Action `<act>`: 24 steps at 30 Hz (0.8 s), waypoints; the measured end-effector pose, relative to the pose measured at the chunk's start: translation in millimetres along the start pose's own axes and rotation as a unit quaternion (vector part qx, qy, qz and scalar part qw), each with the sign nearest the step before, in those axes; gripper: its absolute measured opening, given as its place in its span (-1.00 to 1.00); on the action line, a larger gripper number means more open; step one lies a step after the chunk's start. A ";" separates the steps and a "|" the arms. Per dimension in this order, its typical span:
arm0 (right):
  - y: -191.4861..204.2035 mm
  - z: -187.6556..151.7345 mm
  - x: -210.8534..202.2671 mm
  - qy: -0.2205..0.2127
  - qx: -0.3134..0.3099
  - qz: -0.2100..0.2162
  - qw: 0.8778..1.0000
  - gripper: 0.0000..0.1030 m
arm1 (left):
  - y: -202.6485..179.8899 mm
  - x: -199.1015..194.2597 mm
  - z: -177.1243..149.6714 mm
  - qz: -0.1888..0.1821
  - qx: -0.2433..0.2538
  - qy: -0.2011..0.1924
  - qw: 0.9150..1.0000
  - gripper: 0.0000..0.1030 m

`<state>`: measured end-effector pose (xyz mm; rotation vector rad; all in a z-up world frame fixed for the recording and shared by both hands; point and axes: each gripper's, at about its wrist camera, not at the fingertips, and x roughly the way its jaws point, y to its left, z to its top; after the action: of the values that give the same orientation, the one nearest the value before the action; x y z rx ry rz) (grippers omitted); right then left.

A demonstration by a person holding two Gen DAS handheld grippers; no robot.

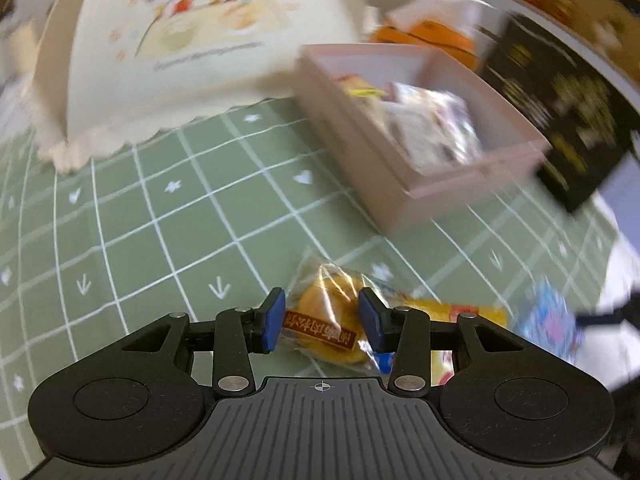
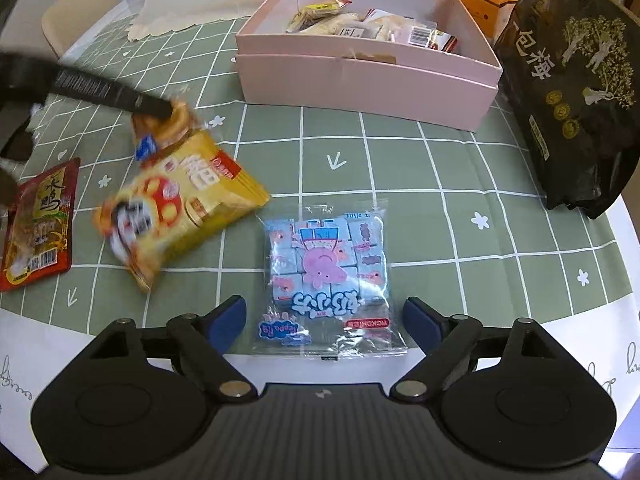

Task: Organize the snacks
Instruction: 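Grasp the round cake packet with the left gripper, then grasp the yellow panda chips packet with the right gripper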

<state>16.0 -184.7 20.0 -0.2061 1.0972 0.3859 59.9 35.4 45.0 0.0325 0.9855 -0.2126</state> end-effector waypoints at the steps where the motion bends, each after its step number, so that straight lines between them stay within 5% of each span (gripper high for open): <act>1: -0.1 0.7 0.3 0.001 0.000 0.000 1.000 0.70 | -7.4 -4.6 -2.7 0.008 0.019 -0.005 1.000 -0.12; 9: -11.4 11.0 -16.7 -0.029 0.006 -0.020 0.999 0.70 | -39.7 0.8 -6.6 0.031 0.135 0.006 0.990 -0.05; 14: -19.1 16.7 -26.5 -0.045 0.010 -0.037 0.998 0.70 | -45.5 7.7 -7.4 0.010 0.159 0.022 0.987 0.37; 20: -17.3 9.2 -24.2 -0.033 0.016 -0.027 0.999 0.70 | -19.6 9.1 3.4 0.032 0.105 0.017 0.994 0.38; 24: -4.4 4.5 -22.7 -0.026 -0.003 -0.021 0.999 0.70 | 4.3 26.5 14.2 0.000 0.043 0.033 0.999 0.46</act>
<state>12.4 -191.8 42.1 -0.2222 1.0387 0.3547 86.6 33.5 30.6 0.1186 1.0414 -0.2561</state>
